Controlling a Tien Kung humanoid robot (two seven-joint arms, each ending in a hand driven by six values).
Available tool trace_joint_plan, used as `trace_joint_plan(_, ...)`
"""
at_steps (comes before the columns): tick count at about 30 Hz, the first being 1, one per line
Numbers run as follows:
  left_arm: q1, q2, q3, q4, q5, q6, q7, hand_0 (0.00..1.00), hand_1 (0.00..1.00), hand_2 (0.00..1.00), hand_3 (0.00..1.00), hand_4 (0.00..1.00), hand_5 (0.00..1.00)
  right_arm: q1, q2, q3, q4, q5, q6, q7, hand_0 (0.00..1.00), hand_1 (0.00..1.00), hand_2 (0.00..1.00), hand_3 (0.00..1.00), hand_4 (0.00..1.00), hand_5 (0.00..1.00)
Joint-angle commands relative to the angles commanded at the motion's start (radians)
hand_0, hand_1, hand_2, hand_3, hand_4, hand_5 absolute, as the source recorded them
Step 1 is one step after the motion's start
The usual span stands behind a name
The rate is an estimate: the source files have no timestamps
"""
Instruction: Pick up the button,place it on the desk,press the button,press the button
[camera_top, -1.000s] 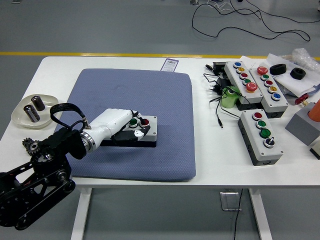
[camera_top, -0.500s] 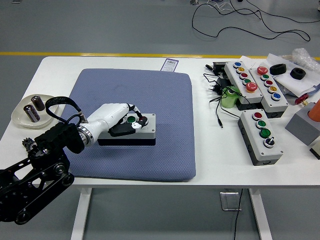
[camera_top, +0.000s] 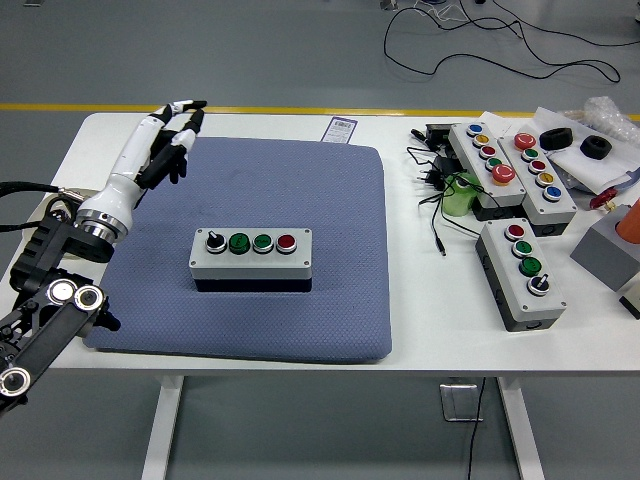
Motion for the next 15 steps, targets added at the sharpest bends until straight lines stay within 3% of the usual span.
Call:
trace_joint_plan(5,0.012,0.040,-0.065,0.054,-0.210,-0.091,-0.030,0.745,0.827,0.887,0.926,0.593,0.998,-0.002,0.000,0.005,0.000,-0.005,0.000,-0.001,0.651,0.653,0.674,0.589,0.433,0.285)
trace_joint_plan(6,0.016,0.043,-0.078,0.060,-0.249,-0.098,-0.032,0.801,0.868,0.912,0.893,0.593,0.998,-0.003,0.000,0.005,0.000,-0.005,0.000,-0.001,0.651,0.653,0.674,0.589,0.433,0.286)
trace_joint_plan(13,0.052,0.039,-0.135,0.079,-0.537,-0.126,-0.026,0.817,0.874,0.916,0.887,0.592,0.998,-0.009,0.002,0.005,0.000,-0.009,0.002,-0.001,0.651,0.653,0.673,0.589,0.433,0.286)
trace_joint_plan(15,0.059,0.038,-0.139,0.080,-0.555,-0.128,-0.026,0.817,0.874,0.916,0.887,0.592,0.998,-0.009,0.002,0.004,0.000,-0.010,0.003,-0.001,0.651,0.653,0.673,0.589,0.433,0.286)
